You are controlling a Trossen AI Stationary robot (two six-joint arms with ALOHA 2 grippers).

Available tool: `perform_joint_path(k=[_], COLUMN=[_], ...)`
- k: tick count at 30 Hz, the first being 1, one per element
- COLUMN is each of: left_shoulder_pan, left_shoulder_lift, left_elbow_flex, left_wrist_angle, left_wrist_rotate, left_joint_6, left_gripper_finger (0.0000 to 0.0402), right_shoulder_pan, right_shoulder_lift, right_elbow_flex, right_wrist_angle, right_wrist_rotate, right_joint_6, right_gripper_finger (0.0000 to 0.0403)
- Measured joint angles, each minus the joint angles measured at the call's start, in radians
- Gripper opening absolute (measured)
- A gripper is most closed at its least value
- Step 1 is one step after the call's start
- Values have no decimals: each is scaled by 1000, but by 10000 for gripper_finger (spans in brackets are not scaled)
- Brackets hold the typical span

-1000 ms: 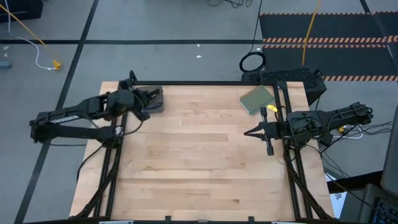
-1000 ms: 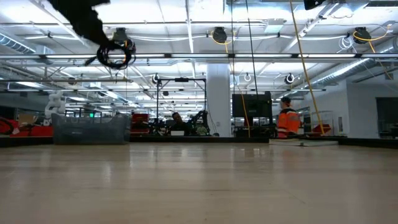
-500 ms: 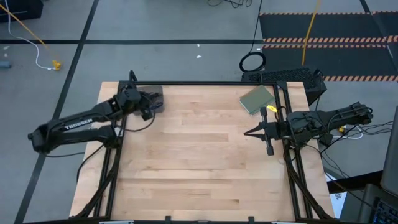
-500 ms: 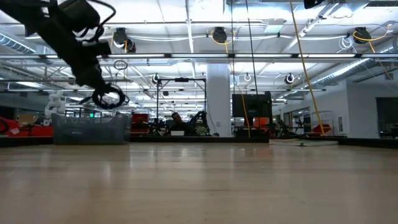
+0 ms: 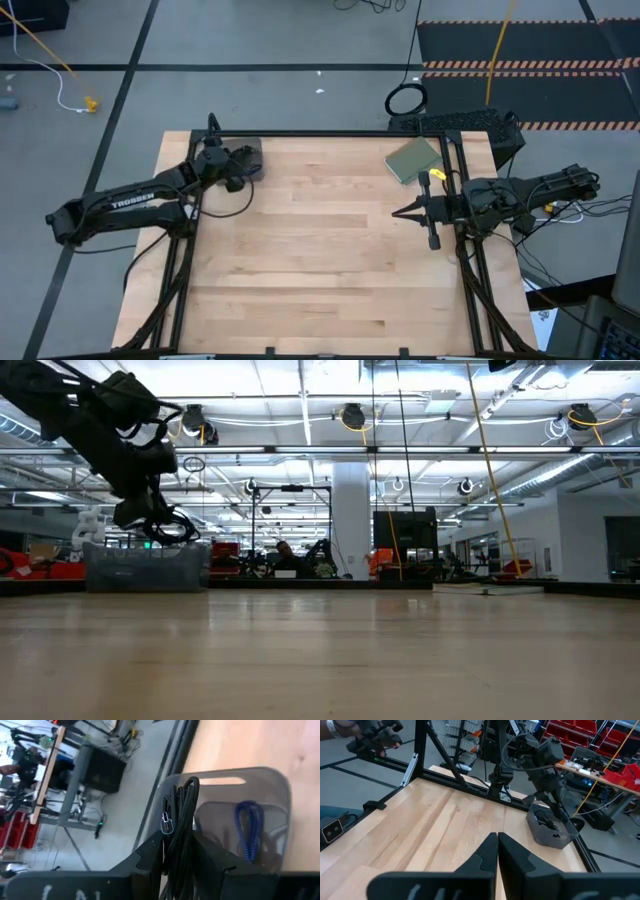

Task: Pick and place USB-C Cables
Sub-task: Put the black charger cable into the black bin

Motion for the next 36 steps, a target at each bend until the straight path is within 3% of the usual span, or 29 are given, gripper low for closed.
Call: perform_joint_path(k=[13,29,32,36], left_shoulder_pan=[7,-21,-22,-22], left_shoulder_lift=[250,268,268,268], left_elbow_flex=[0,0,0,1], left_wrist_angle=[94,106,106,106], left_wrist_rotate=[-61,-58,-50,-49], left_joint_6=[13,-139,-182,-230], left_gripper_finger=[93,94,117,178], right_shoulder_pan=[0,0,0,0], right_shoulder_lift=[0,0,0,1], right_elbow_flex=[0,0,0,0], right_wrist_angle=[0,-17,-17,-18], right_wrist_rotate=[0,-4,-4,-4], right_joint_6=[-1,33,33,33], right_gripper_finger=[4,4,4,4])
